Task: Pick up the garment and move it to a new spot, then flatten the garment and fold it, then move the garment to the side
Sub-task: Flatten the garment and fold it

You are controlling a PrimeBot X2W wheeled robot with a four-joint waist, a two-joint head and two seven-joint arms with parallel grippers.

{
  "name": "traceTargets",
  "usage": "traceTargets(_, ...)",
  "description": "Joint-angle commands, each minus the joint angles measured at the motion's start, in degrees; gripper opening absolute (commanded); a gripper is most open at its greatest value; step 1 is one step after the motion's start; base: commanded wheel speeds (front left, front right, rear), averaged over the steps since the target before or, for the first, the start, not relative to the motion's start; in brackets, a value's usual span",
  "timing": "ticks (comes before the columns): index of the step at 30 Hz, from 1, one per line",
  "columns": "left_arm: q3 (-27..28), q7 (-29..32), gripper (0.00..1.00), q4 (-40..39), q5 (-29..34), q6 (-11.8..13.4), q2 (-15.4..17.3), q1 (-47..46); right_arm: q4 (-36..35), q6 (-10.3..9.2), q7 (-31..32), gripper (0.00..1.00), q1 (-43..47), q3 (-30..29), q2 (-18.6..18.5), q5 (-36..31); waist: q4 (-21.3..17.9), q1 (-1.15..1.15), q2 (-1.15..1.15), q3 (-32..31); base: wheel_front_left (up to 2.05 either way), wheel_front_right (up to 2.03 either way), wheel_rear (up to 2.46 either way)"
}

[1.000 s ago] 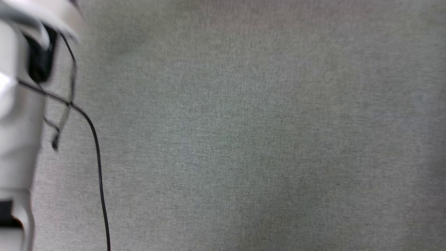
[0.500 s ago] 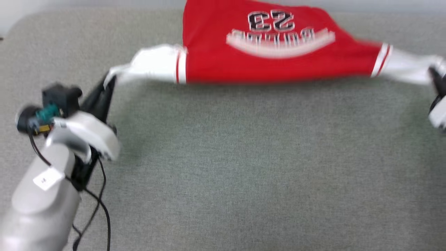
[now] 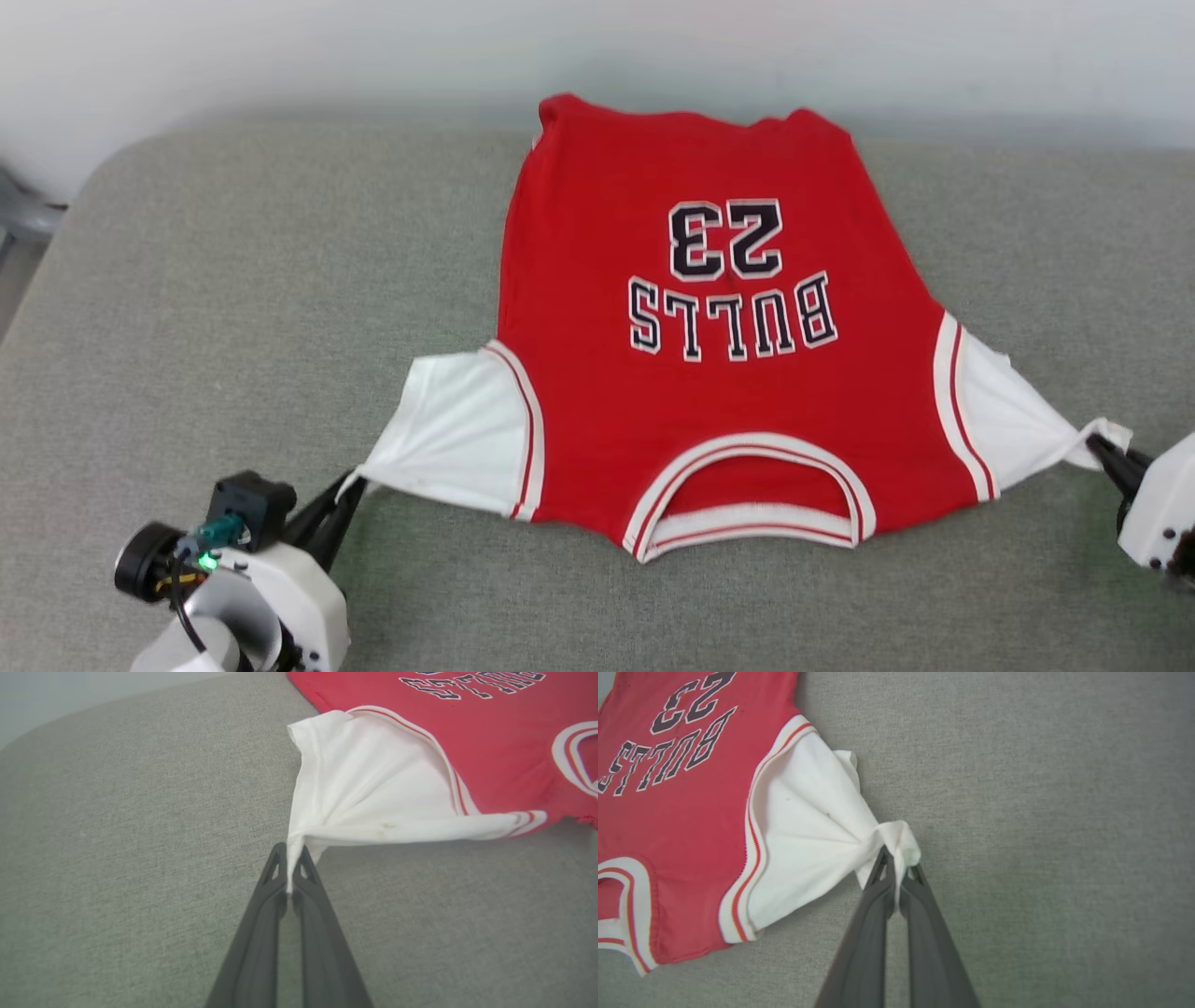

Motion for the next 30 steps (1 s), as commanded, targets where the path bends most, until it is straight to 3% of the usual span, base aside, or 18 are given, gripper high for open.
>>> traceTargets(1, 0.0, 0.3, 0.0, -0.4, -0.5, 0.5, 0.6, 1.6, -0.4, -0.13, 0.7, 0.0, 1.7, 0.2, -1.0, 0.7, -0.1, 0.01, 0.0, -2.0, 0.0, 0.0, 0.0)
traceTargets(18, 0.4, 6.9, 0.0, -11.8, -8.8, 0.9, 5.4, 19.3, -6.6, -0.12, 19.4, 0.0, 18.6, 0.1, -5.7, 12.8, -0.8, 0.01, 0.0, -10.2, 0.0, 0.0, 0.0)
traceTargets(28, -0.1, 10.6, 0.0, -18.8, -10.4, 2.3, 6.7, 21.7, -10.7, -0.12, 26.3, 0.0, 21.4, -3.7, -4.9, 10.8, -0.4, 0.01, 0.0, -8.8, 0.0, 0.0, 0.0)
traceTargets(29, -0.2, 11.1, 0.0, -19.5, -10.2, 2.6, 6.9, 21.5, -11.3, -0.12, 26.9, 1.0, 20.7, -4.3, -4.9, 10.4, -0.3, 0.01, 0.0, -8.4, 0.0, 0.0, 0.0)
traceTargets(30, -0.4, 11.6, 0.0, -20.3, -10.3, 2.7, 6.8, 21.4, -11.9, -0.12, 26.9, 1.0, 19.9, -4.9, -4.9, 10.0, -0.1, 0.01, 0.0, -7.9, 0.0, 0.0, 0.0)
